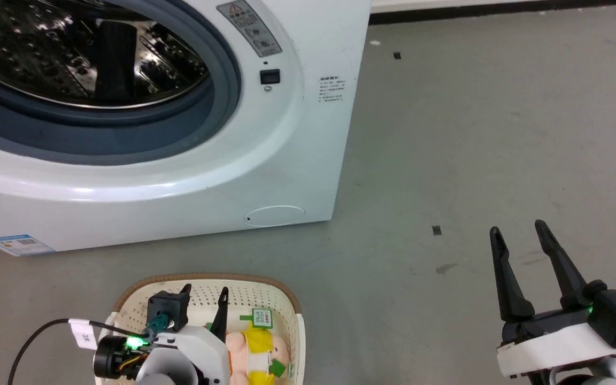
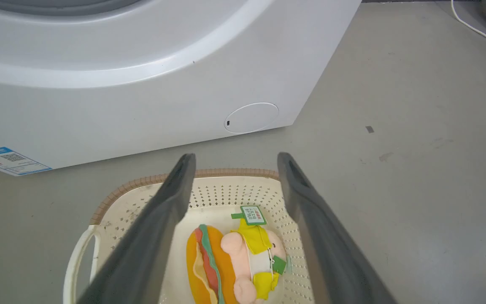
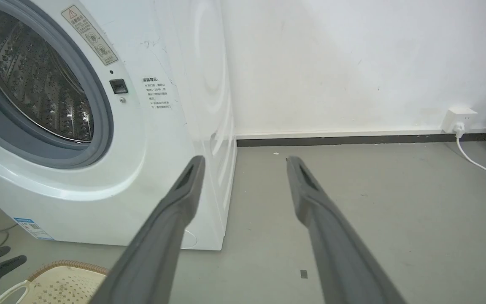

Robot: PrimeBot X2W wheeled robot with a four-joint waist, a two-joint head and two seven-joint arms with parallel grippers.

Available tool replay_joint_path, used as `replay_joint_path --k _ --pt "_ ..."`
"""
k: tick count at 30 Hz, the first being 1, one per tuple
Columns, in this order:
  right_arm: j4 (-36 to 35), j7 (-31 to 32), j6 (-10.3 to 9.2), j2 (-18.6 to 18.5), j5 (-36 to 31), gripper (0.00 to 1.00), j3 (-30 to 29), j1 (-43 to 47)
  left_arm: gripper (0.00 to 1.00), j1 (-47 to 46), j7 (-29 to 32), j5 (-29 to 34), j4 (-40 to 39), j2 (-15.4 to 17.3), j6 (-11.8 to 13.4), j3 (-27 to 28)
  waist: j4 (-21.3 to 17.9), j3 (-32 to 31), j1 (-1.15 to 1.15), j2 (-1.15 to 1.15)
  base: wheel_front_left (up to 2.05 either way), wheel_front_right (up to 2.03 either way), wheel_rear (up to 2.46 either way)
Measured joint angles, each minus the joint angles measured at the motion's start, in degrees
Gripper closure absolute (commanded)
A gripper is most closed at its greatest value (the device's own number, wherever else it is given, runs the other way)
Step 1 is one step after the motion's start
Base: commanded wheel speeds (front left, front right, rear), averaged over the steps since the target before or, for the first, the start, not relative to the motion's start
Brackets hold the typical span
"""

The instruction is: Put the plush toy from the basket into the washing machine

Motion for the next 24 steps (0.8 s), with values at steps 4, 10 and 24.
replay_joint_path --k 4,10,24 --pt "-0.33 -0.42 0.00 0.00 0.51 0.00 0.24 -0.32 0.00 -1.70 -0.20 -0.13 3.30 0.83 -0.37 -0.70 -0.84 1.61 0.00 0.00 0.00 0.00 0.00" --pt "-1.24 -1.21 0.00 0.00 1.03 0.00 0.78 -0.86 0.00 -4.16 -0.09 -0.52 8.66 2.21 -0.56 -1.85 -2.47 4.12 0.00 0.00 0.00 0.00 0.00" --pt "-2.85 -2.81 0.00 0.00 4.14 0.00 1.98 -2.61 0.00 -9.70 0.68 -3.80 20.18 5.38 -1.51 -3.03 -6.59 10.78 0.00 0.00 0.00 0.00 0.00"
